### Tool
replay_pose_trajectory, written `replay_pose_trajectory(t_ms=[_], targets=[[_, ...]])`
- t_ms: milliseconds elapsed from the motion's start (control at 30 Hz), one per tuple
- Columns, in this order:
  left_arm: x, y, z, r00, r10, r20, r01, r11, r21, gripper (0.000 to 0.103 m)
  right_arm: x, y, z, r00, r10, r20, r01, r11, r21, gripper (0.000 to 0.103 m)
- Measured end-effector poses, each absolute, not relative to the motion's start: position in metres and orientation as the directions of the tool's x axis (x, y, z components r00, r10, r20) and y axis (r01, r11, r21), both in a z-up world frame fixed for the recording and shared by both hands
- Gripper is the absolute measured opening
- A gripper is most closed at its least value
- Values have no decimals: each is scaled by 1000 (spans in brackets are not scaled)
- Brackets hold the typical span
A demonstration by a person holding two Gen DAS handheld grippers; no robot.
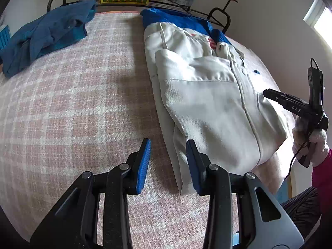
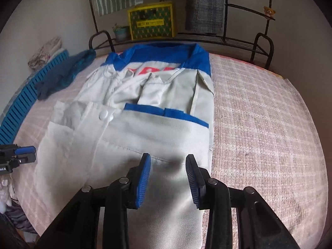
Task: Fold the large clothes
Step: 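Release the folded hem with both tools and press the fold flat, then grasp the blue collar end with both tools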
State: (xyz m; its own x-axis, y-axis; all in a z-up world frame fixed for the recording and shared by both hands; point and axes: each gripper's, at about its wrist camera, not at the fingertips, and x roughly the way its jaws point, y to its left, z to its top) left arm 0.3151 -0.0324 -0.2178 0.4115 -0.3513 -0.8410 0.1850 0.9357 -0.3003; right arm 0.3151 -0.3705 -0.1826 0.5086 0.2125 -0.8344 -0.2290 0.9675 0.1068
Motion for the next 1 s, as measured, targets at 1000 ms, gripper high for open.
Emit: replay_pose_trajectory(t_ms=[1000], targets=[[642, -36, -148, 435, -505, -746, 139, 856, -498, 59, 522, -425, -107, 524, 324, -788, -206, 946, 252, 52]])
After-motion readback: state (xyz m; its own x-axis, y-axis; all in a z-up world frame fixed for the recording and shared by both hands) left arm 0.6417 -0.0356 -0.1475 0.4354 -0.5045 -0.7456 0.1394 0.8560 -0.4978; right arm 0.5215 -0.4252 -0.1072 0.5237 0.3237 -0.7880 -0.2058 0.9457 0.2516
